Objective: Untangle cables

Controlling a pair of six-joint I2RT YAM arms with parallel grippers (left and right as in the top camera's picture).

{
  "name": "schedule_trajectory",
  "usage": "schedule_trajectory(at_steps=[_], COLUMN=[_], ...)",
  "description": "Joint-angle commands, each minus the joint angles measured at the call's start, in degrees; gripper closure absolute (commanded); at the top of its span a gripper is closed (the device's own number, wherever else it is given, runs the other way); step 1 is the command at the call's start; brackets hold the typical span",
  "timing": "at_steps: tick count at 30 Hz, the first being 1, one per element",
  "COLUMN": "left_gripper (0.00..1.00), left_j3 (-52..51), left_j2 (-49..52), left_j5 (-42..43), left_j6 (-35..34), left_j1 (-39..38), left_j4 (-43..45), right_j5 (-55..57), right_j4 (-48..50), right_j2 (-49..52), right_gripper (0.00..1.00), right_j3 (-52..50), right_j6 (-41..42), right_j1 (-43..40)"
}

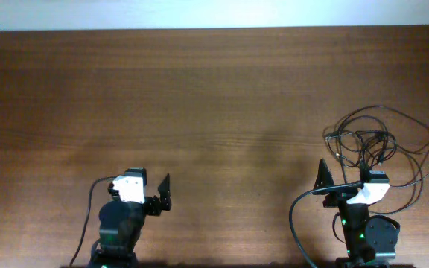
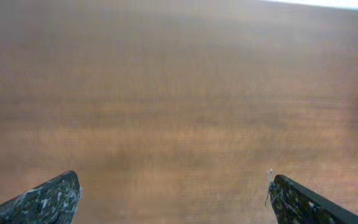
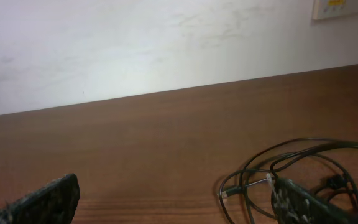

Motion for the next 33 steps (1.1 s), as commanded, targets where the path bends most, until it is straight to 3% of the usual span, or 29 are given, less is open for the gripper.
schedule_trajectory(at_steps=[1,13,33], left_gripper=[0.01,0.01,0.01], left_j3=[-0.09,-0.09,-0.09], left_j2=[-4.92,-19.37,-19.41], left_j5=[-1.33,-3.67,-2.97], left_j6=[4.66,10.38,10.36], left_j1=[0.42,4.0,4.0], left_j4=[-0.72,-1.14,-0.74], right_j5=[0.07,0.07,0.07], right_j4=[-0.26,-0.26,-0.26], right_j2=[-0.44,-0.44,-0.42], right_gripper=[0.02,0.02,0.02], right_j3=[-0.24,-0.24,-0.24], right_j6=[-0.59,-0.59,-0.59], right_j1=[0.37,0.37,0.37])
